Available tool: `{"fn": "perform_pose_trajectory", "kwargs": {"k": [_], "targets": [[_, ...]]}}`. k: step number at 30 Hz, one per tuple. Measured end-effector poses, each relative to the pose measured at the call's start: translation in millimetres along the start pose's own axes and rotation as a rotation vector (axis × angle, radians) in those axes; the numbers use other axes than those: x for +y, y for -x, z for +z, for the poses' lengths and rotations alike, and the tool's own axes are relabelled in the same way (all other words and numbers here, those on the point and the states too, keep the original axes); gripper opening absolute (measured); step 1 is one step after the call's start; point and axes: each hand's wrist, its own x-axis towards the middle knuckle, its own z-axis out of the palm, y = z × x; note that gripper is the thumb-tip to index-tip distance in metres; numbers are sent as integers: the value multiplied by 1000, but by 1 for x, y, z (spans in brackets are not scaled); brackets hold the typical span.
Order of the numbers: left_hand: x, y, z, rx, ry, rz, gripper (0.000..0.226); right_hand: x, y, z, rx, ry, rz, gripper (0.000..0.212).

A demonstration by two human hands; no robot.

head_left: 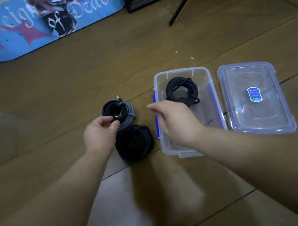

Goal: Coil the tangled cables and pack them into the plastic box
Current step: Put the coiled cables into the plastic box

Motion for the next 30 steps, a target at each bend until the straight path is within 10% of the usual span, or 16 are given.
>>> {"fn": "perform_pose_trajectory", "kwargs": {"k": [6, 14, 30], "targets": [[-41, 1, 15, -165, -96, -198, 62, -29, -17, 41, -179, 82, 65, 42], [-61, -8, 2, -116, 50, -303, 52, -28, -20, 48, -213, 104, 193, 47], [59, 36, 63, -327, 298, 118, 61, 56, 8, -45, 161, -318, 602, 51]]}}
